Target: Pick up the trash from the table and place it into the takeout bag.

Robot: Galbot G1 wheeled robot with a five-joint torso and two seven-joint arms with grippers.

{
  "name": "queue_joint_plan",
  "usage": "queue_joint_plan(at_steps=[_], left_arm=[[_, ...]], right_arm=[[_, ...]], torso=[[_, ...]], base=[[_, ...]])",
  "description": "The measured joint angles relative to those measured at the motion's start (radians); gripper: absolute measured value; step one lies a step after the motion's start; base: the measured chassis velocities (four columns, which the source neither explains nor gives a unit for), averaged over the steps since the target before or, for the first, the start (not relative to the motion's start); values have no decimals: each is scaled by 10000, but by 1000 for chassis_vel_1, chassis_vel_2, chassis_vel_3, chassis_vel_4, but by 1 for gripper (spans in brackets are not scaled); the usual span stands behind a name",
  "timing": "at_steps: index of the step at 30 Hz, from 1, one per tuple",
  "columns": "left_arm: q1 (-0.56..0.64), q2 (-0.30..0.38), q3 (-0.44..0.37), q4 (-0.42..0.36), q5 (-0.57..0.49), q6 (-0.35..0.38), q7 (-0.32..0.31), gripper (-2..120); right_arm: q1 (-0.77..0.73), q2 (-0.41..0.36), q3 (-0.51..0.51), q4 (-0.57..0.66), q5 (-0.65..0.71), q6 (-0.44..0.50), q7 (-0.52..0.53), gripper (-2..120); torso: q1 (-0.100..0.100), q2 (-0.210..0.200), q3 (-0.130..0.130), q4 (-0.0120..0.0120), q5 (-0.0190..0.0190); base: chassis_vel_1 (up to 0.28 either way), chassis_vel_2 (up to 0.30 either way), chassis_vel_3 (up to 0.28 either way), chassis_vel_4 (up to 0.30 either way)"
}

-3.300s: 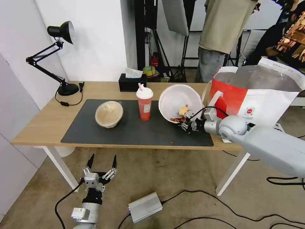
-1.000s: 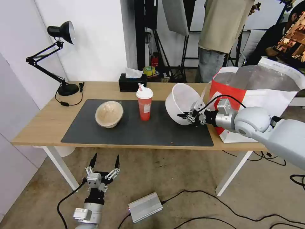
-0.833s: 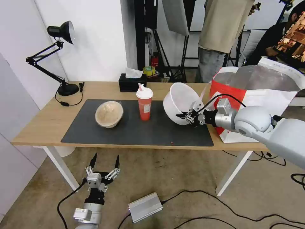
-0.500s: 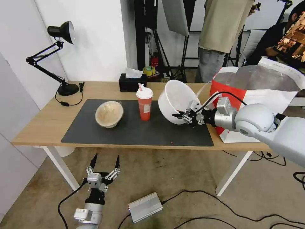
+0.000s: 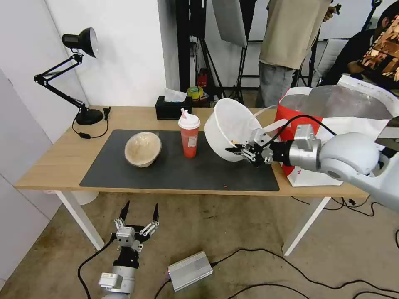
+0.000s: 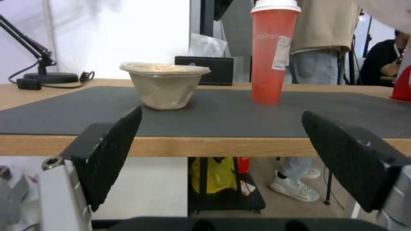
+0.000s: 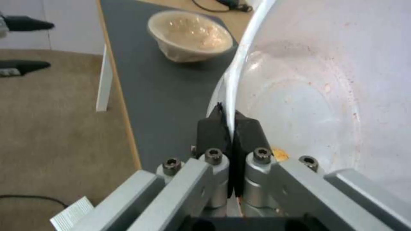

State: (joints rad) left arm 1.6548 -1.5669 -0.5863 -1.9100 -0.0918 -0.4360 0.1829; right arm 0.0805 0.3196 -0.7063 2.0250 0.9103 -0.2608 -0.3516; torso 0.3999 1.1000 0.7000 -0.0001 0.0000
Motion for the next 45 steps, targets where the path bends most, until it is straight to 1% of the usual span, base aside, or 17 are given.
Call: queue_joint_plan(at_steps=[1,5,6,9,10,11,12,13,14,16,17,20,31,36,45], left_arm=[[0,0,0,0,0,0,0,100],[40,64,42,44,28,-57,1,100],[40,64,42,44,28,-57,1,100],[70,134,88,65,53,-82,2,100],[74,153,109,65,60,-84,2,100],[74,153,109,65,60,-84,2,100],[76,160,114,65,63,-85,2,100],[82,184,138,65,73,-88,2,100],[88,199,154,65,78,-90,2,100],[108,234,190,64,88,-117,2,100],[108,234,190,64,88,-117,2,100],[114,295,233,76,88,-157,2,100],[99,298,337,111,108,-241,0,100],[128,308,312,92,113,-246,0,100],[151,418,245,81,99,-286,0,100]], right_arm=[[0,0,0,0,0,0,0,0],[-219,-470,452,453,158,0,-42,0],[-219,-470,452,453,158,0,-42,0],[-782,-915,1216,793,240,2,-118,0],[-1124,-1078,1655,903,258,4,-148,0],[-1124,-1078,1655,903,258,4,-148,0],[-1423,-1205,2037,978,270,10,-166,0],[-2248,-1495,3029,1164,275,46,-200,0],[-2806,-1708,3631,1292,275,90,-214,0],[-3562,-2117,4341,1512,275,181,-246,0],[-3562,-2117,4341,1512,275,181,-246,0],[-3948,-2564,4783,1713,343,424,-252,0],[-3909,-3335,5454,1798,925,803,-129,0],[-3917,-3492,5796,1511,1041,958,-119,0],[-3956,-3506,6448,809,1186,1044,-85,0]], torso=[[0,0,0,0,0],[0,-1,0,1,0],[0,-1,0,1,0],[0,-1,0,1,1],[0,-1,0,2,1],[0,-1,0,2,1],[0,-1,0,1,1],[0,-1,0,1,2],[0,-1,-1,0,0],[0,-1,-1,-3,1],[0,-1,-1,-3,1],[0,-1,0,1,0],[-1,-1,0,1,0],[0,-1,0,1,1],[0,-1,0,1,1]], base=[[0,0,0,0],[0,0,0,0],[0,0,0,0],[0,0,0,0],[0,0,0,0],[0,0,0,0],[0,0,0,0],[0,0,0,0],[0,0,0,0],[0,0,0,0],[0,0,0,0],[0,0,0,0],[0,0,0,0],[0,0,0,0],[0,0,0,0]])
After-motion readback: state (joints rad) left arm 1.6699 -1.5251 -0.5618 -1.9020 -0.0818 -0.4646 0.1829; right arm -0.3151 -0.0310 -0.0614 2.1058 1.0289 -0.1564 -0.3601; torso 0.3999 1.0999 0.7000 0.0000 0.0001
